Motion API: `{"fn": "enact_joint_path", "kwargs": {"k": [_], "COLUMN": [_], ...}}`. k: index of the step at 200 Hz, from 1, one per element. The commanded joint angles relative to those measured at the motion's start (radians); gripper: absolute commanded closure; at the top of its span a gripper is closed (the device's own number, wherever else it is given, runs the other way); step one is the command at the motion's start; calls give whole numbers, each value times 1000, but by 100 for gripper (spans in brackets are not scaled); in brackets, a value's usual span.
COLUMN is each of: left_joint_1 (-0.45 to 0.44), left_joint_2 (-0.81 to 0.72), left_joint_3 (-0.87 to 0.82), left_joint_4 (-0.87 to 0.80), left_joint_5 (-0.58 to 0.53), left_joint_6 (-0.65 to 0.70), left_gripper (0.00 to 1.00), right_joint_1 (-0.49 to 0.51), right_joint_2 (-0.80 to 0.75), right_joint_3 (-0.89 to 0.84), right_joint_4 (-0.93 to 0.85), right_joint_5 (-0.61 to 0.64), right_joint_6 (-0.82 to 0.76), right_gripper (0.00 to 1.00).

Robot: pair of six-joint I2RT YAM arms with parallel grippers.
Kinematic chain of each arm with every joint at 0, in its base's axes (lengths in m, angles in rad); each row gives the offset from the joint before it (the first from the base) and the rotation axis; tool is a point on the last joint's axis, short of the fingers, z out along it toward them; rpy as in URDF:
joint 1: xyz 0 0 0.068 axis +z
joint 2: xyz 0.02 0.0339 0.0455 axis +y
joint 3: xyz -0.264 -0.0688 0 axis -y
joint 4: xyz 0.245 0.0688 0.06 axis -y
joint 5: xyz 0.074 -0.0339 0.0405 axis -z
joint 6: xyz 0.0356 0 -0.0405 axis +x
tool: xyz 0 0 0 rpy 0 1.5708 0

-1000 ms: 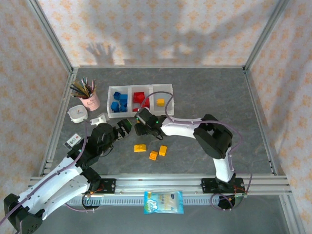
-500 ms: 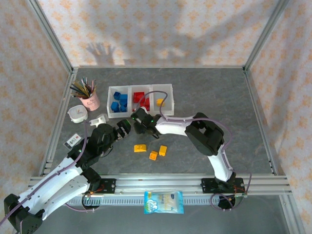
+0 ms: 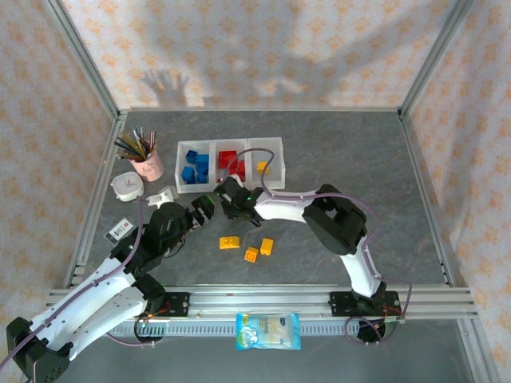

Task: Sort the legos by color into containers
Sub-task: Pick up the lego from the center of the table, then place the lego in the container.

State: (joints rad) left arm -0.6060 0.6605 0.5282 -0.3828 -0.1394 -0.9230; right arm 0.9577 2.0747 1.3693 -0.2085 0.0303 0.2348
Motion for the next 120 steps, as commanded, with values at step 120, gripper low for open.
{"fn": "enact_joint_path", "kwargs": {"k": [120], "left_joint_1": [14], "left_joint_2": [167], "left_joint_3": [139], "left_joint_4": [81], "left_joint_5": [44], "left_joint_6": [100], "left_gripper": [1], "right_joint_1": [-160], "right_joint_2": [-378], "right_joint_3": [-113], "right_joint_4": [-79], "right_joint_5": [-17], "right_joint_6": [73], "right_gripper": [73]}}
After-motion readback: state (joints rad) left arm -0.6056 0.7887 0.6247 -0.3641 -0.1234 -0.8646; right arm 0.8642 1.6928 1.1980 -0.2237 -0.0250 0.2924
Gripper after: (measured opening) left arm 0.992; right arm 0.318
